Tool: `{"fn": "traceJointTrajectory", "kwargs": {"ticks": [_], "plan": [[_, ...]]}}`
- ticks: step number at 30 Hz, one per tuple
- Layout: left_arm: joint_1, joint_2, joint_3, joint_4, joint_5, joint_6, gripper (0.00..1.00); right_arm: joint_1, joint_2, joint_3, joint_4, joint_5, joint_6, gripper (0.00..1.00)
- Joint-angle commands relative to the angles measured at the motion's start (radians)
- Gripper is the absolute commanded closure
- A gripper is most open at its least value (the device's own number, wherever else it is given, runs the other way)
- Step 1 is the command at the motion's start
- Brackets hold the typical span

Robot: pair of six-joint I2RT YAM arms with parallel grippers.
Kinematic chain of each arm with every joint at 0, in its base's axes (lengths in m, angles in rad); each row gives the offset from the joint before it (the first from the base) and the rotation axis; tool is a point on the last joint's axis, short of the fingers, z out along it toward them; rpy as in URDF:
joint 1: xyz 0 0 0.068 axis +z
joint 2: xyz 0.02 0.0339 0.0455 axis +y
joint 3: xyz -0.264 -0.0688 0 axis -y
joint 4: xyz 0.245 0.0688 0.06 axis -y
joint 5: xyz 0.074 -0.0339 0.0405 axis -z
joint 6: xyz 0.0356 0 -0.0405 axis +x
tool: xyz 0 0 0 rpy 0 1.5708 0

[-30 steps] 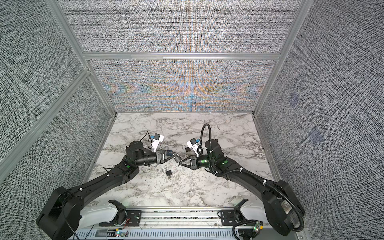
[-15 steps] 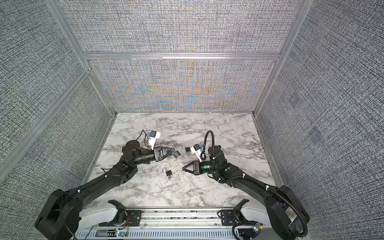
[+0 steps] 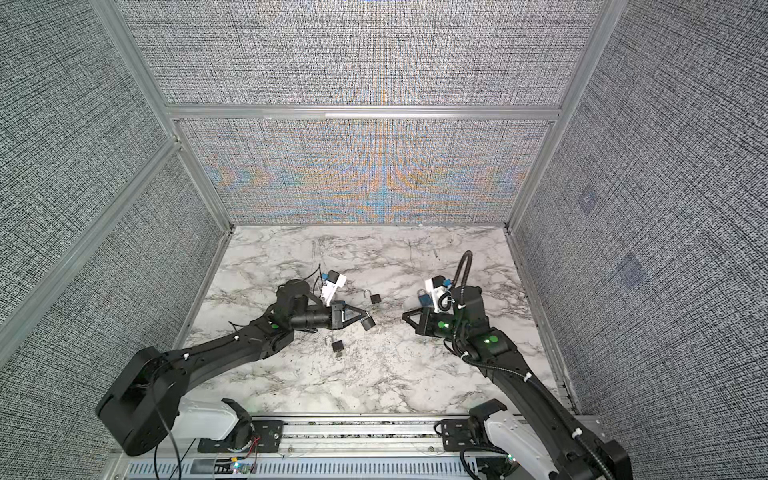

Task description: Lock with the key

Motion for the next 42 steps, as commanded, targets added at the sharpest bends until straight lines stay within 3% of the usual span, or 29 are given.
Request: {"fn": "traceJointTrajectory", "kwargs": {"ticks": [1, 10, 21, 29, 41, 42], "plan": [[-0.047, 0.088, 0.057, 0.022, -0.020, 0.021, 1.00, -0.085, -0.046, 0.006, -0.171, 0.036, -0.029, 1.00], [-0.167, 0.432, 0.326, 0.017, -0.025, -0.012, 1.00, -0.266, -0.076, -0.028, -0.208, -0.024, -0.048, 1.00], [-0.219, 0.755, 0.671, -0.125, -0.054, -0.051, 1.00, -0.292, -0.079, -0.017, -0.180, 0.009, -0.056, 1.00], [-0.231, 0.889, 0.833, -0.179, -0.037, -0.071, 1.00, -0.292, -0.073, -0.017, -0.176, 0.021, -0.076, 1.00], [-0.233, 0.941, 0.868, -0.227, -0.053, -0.052, 1.00, -0.291, -0.038, -0.025, -0.157, 0.010, -0.077, 1.00], [-0.231, 0.942, 0.867, -0.228, -0.053, -0.049, 0.89, -0.291, -0.034, -0.022, -0.155, 0.012, -0.079, 1.00]]}}
